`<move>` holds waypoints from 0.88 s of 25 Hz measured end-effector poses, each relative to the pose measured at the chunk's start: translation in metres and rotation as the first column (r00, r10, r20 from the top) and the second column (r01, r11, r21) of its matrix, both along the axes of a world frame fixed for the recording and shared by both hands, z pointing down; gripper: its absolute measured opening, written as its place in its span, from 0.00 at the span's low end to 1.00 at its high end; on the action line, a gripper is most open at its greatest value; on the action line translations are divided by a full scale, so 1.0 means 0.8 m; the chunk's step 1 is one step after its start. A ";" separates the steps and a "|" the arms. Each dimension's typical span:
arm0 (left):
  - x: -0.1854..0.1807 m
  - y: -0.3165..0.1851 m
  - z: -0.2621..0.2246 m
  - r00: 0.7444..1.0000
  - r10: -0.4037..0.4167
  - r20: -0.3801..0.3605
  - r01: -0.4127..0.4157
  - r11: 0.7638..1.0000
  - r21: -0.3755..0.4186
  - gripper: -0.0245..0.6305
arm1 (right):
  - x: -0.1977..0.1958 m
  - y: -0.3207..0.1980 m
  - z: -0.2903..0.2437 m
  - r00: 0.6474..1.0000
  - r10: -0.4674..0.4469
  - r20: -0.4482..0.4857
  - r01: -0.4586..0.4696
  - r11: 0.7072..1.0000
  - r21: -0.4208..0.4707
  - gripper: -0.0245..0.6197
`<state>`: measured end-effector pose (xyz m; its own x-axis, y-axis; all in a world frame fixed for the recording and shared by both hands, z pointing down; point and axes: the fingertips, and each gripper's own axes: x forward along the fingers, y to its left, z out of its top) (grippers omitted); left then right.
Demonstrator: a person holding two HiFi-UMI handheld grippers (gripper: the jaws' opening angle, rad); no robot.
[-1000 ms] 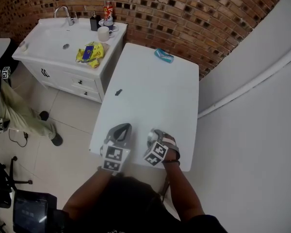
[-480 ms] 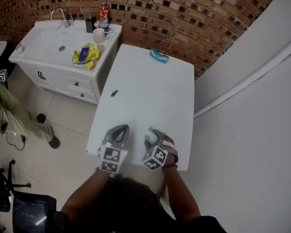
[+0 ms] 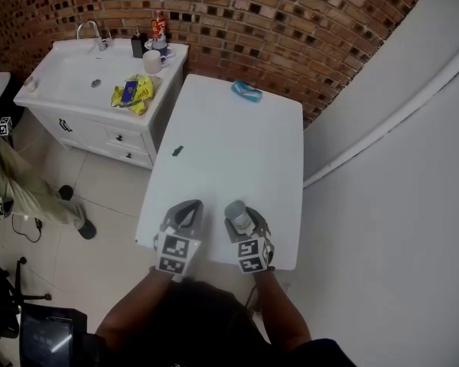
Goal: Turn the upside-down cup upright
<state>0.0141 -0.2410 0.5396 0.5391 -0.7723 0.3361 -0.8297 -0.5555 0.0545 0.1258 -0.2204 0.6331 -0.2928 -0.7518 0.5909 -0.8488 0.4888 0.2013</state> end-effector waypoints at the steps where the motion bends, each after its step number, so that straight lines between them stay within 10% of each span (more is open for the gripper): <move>1: 0.001 0.001 0.001 1.000 0.001 0.001 -0.001 1.000 -0.001 0.03 | 0.000 0.000 0.001 0.999 0.013 0.039 -0.013 1.000 0.004 0.50; 8: -0.003 0.004 0.003 1.000 0.005 0.017 -0.005 1.000 -0.002 0.03 | 0.001 -0.013 0.016 0.965 0.112 0.237 -0.108 0.994 -0.030 0.50; 22: -0.009 0.004 0.005 1.000 0.008 0.023 -0.008 1.000 -0.005 0.03 | -0.006 -0.019 0.020 0.945 0.115 0.306 -0.115 0.993 -0.015 0.50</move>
<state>0.0071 -0.2375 0.5439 0.5374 -0.7662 0.3525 -0.8263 -0.5619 0.0383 0.1207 -0.2354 0.6491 -0.3704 -0.7925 0.4845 -0.9202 0.3841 -0.0753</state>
